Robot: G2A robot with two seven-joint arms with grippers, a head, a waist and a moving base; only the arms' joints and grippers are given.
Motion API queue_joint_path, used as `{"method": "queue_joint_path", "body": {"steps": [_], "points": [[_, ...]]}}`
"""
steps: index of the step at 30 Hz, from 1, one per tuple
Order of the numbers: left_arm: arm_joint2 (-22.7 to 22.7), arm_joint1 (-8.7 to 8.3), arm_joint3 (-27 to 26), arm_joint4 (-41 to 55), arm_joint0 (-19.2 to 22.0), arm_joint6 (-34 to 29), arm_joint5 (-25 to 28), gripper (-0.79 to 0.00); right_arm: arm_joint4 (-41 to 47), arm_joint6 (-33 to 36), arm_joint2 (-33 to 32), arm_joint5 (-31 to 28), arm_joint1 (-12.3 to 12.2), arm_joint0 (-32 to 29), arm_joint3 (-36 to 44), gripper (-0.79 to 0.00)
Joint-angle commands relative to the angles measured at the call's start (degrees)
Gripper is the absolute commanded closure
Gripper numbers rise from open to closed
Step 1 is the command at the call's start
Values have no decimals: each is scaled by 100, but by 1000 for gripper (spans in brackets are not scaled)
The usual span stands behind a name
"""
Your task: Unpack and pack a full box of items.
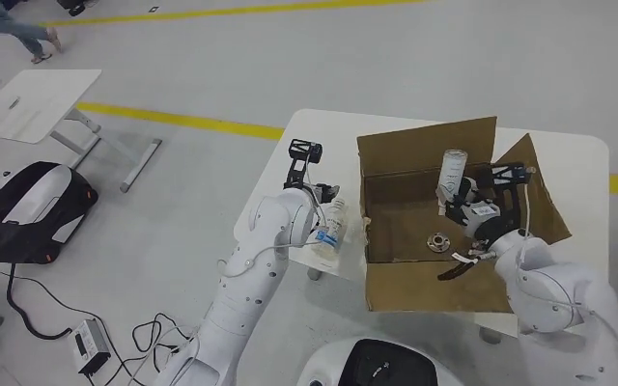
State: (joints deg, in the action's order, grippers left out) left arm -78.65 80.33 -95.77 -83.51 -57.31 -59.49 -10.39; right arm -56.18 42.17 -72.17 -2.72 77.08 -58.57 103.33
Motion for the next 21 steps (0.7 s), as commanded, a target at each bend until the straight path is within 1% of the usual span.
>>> {"method": "queue_joint_path", "body": {"steps": [1,8,10,13,16,21], "points": [[0,0,0,0,0,0,0,-785,-1,4,2,0,0,2,-1,0],[0,0,0,0,0,0,0,-785,-1,4,2,0,0,2,-1,0],[0,0,0,0,0,0,0,-785,-59,-194,-75,-113,-19,-97,170,0],[0,0,0,0,0,0,0,-785,58,-335,-409,-245,-69,-368,558,0],[0,0,0,0,0,0,0,-785,452,-388,-831,-451,-121,-668,917,0],[0,0,0,0,0,0,0,-785,997,-478,-1607,-622,-200,-1186,1504,0]]}}
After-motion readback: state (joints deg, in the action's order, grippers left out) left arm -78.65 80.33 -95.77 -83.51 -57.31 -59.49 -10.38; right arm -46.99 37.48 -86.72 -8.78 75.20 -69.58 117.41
